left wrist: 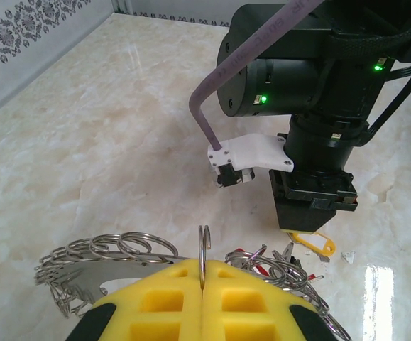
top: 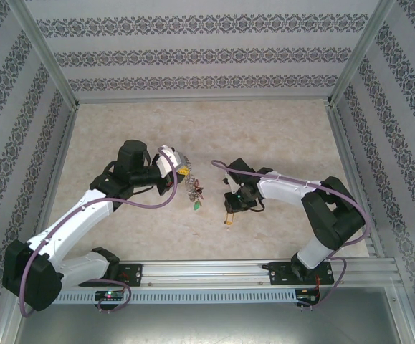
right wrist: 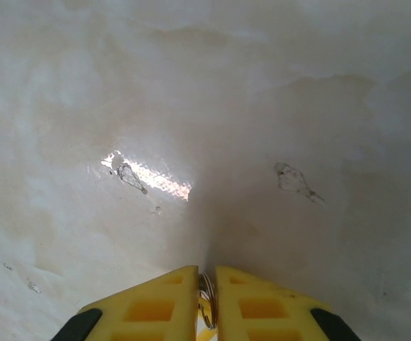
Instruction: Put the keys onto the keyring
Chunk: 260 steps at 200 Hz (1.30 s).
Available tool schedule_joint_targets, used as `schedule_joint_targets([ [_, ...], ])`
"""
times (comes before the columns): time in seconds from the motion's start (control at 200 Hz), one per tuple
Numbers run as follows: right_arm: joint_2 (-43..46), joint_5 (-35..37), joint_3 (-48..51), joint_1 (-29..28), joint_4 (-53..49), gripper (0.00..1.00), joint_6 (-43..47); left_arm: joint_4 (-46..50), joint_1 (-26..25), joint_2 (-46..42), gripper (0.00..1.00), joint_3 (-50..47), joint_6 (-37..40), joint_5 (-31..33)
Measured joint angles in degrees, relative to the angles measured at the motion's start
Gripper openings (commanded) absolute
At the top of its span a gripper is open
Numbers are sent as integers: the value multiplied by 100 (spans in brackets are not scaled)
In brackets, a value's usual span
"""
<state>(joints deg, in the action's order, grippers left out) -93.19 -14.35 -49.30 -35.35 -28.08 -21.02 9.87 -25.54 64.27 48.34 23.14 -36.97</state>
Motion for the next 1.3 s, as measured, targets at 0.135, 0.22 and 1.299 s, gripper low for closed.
schedule_joint_targets([
  [0.135, 0, -2, 0, 0, 2, 11, -15, 0, 0, 0, 0, 0, 0, 17],
  [0.22, 4, -17, 0, 0, 15, 4, -22, 0, 0, 0, 0, 0, 0, 17],
  [1.299, 125, -1062, -92, 205, -210, 6, 1069, 0, 0, 0, 0, 0, 0, 15],
])
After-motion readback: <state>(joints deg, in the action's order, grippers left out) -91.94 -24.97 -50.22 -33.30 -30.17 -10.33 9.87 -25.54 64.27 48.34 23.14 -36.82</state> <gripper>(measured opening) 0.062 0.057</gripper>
